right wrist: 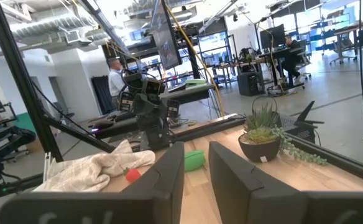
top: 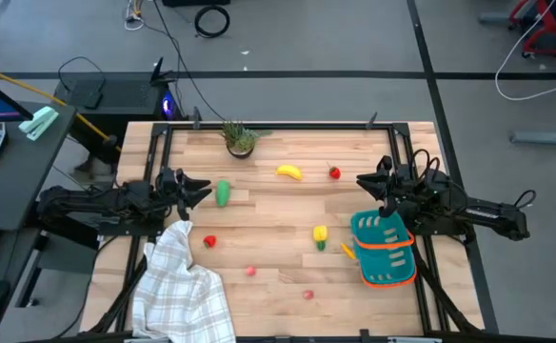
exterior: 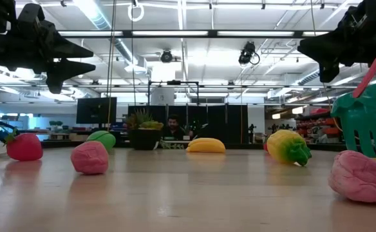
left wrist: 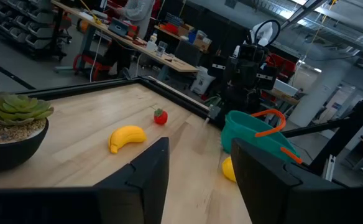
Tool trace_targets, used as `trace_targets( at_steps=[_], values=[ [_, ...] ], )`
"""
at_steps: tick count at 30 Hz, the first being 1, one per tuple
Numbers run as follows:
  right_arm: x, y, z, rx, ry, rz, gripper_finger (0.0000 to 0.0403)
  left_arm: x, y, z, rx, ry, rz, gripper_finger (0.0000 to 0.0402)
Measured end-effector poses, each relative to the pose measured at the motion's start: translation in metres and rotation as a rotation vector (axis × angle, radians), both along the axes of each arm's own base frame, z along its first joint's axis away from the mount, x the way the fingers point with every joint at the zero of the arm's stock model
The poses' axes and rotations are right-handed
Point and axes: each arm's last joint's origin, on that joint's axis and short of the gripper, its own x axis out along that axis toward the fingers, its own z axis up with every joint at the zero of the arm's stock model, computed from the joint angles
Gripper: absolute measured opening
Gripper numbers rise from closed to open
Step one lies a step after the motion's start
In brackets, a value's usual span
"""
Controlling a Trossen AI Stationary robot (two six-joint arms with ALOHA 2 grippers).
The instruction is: Pick and placing Produce into tupperware
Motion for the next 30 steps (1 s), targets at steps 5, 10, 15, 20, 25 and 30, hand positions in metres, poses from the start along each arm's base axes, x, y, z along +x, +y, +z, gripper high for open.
trace_targets(
  at_steps=[5,10,15,20,25,30],
  values=[
    [0.000,0.000,0.000,0.000,0.000,-0.001,0.0082,0.000,0.000,0.000,0.000,0.000,0.000,0.0179],
    [0.000,0.000,0.000,0.000,0.000,0.000,0.0082,0.000,0.000,0.000,0.012,0.004,0.001,0.0179],
    [0.000,0.000,0.000,0.000,0.000,0.000,0.0082,0.000,0.000,-0.001,0.340,0.124,0.006,0.0175],
    [0.000,0.000,0.000,-0.010,0.001,-0.002,0.0082,0.000,0.000,-0.001,0.449,0.158,0.010,0.0179],
    [-0.001,0.000,0.006,0.072,-0.073,0.005,0.0082,0.000,0.000,0.000,0.456,0.144,0.016,0.0179],
    [-0.006,0.001,0.023,0.458,-0.331,0.135,0.0082,-0.001,0.000,0.012,0.223,-0.052,0.024,0.0177]
  ],
)
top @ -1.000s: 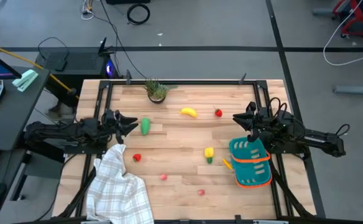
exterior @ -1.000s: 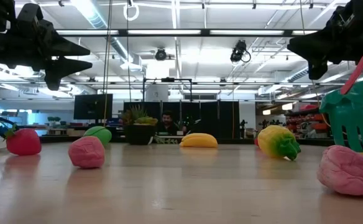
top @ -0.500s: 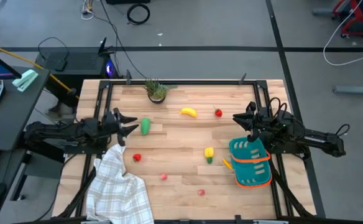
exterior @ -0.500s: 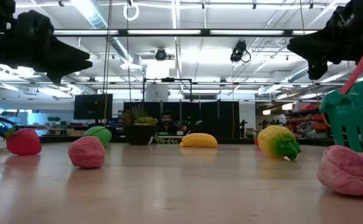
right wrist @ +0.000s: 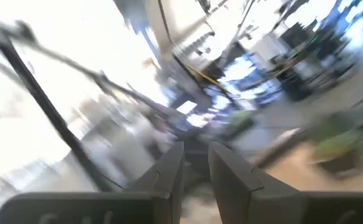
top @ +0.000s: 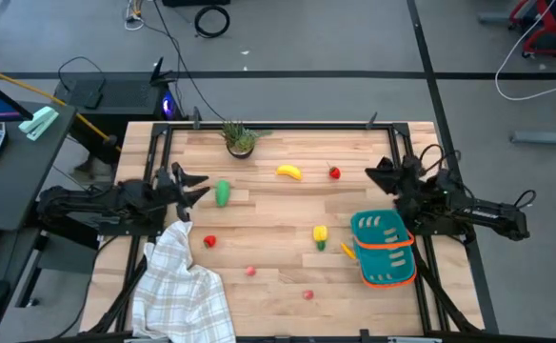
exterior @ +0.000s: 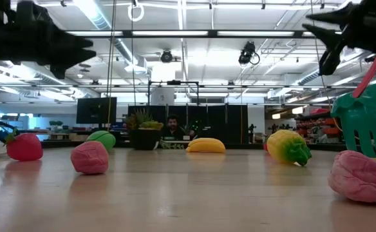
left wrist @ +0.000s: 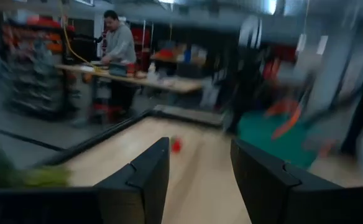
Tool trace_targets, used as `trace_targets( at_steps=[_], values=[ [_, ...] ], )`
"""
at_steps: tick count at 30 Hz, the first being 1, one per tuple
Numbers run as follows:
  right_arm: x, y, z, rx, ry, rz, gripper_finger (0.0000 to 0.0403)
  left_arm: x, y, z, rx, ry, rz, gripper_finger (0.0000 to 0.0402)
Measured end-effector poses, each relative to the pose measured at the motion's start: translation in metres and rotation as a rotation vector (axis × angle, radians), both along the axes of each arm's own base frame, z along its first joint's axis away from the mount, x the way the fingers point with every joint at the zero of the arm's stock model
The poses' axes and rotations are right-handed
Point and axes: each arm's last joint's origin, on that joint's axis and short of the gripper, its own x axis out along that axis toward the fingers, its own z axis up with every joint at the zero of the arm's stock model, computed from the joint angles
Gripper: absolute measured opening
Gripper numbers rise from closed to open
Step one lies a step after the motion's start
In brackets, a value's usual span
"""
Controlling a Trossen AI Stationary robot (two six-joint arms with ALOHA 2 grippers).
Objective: Pick and placing Produce into tupperware
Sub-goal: Prepare the blue basket
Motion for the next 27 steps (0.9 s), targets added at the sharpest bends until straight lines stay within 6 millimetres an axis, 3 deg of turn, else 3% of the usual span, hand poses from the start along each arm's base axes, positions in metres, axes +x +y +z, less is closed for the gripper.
trace_targets(
  at_steps=[4,7,12,16,21,27],
  values=[
    [-0.003,0.000,0.006,0.182,-0.106,0.075,0.0082,-0.003,0.000,0.011,-0.206,-0.188,-0.044,0.0180],
    [-0.004,-0.002,0.008,0.186,-0.139,0.000,0.0082,-0.006,0.000,0.022,-0.260,-0.323,-0.070,0.0180],
    [-0.005,-0.001,0.011,0.225,-0.184,0.023,0.0082,-0.012,0.000,0.033,-0.413,-0.505,-0.143,0.0181],
    [-0.011,0.000,0.026,0.214,-0.342,0.048,0.0082,-0.013,0.000,0.035,-0.467,-0.544,-0.167,0.0182],
    [-0.025,0.006,0.085,-0.049,-0.483,0.023,0.0082,-0.013,0.000,0.035,-0.524,-0.555,-0.186,0.0181],
    [-0.021,0.012,0.166,-0.310,-0.402,0.154,0.0082,-0.013,0.000,0.034,-0.496,-0.544,-0.176,0.0177]
  ],
)
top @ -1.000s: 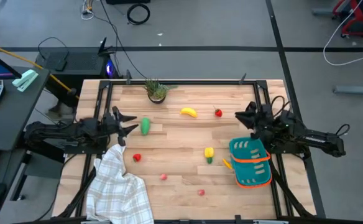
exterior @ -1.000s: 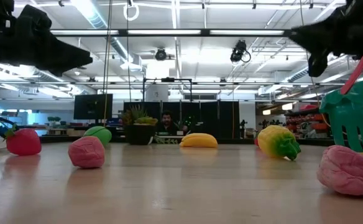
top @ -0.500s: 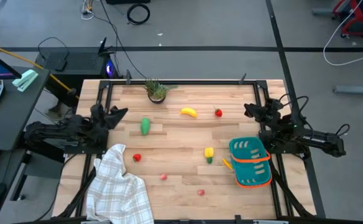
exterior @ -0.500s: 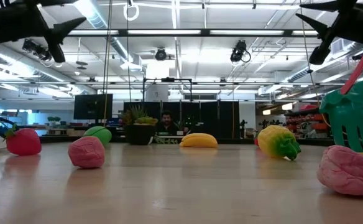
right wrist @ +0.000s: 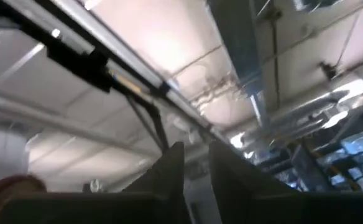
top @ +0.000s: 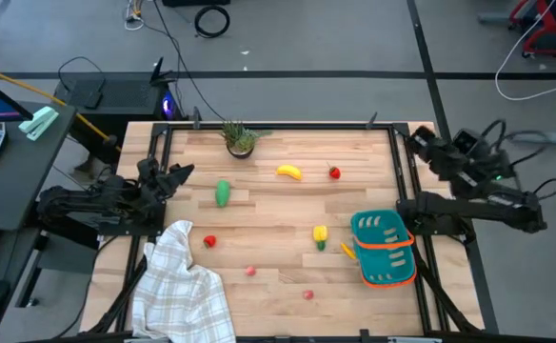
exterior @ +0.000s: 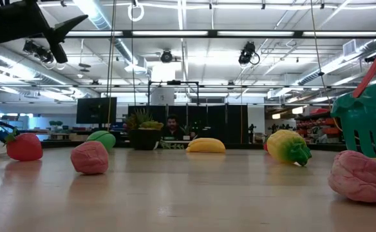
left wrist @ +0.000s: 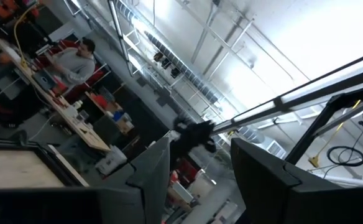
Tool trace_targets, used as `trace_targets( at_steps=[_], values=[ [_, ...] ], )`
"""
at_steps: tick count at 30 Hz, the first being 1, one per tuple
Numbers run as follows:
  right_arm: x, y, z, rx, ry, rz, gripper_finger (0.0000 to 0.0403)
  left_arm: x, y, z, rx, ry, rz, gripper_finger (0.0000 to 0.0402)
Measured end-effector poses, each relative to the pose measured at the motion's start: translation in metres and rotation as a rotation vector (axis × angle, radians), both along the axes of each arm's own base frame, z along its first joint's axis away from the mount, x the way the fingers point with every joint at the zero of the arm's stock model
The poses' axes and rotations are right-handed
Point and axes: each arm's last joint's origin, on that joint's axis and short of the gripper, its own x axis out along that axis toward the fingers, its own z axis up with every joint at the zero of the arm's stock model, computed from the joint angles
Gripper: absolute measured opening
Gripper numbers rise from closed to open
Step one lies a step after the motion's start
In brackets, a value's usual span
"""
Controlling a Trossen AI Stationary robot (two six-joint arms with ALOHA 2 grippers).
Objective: Pick and placing Produce into tupperware
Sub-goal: Prepare the blue basket
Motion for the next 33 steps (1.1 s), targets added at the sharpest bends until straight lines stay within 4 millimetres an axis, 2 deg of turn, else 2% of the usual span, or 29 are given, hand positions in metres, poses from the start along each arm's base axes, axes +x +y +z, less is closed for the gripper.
trace_targets(
  at_steps=[4,7,13,18,21,23,28,33],
  values=[
    [0.025,-0.004,0.038,-0.008,0.219,0.060,0.0082,0.001,0.000,-0.001,0.001,0.016,0.000,0.0179],
    [0.052,-0.011,0.051,0.082,0.509,0.073,0.0082,0.002,0.000,-0.003,-0.004,0.038,-0.003,0.0177],
    [0.090,-0.024,0.053,0.255,1.150,-0.045,0.0069,0.003,0.000,-0.005,-0.033,0.051,-0.020,0.0148],
    [0.101,-0.023,0.067,0.478,1.428,-0.031,0.0037,0.003,0.000,-0.005,-0.009,0.061,-0.007,0.0086],
    [0.103,-0.013,0.077,0.568,1.540,0.058,0.0011,0.003,0.000,-0.005,0.034,0.075,0.006,0.0031],
    [0.103,-0.002,0.083,0.618,1.618,0.151,0.0006,0.003,0.000,-0.004,0.060,0.101,0.019,0.0009],
    [0.112,0.034,0.083,0.737,1.827,0.350,0.0005,0.000,0.000,0.013,0.148,0.128,0.067,0.0005],
    [0.129,0.072,0.059,0.834,2.026,0.329,0.0004,-0.006,0.000,0.029,0.222,0.122,0.112,0.0012]
  ],
)
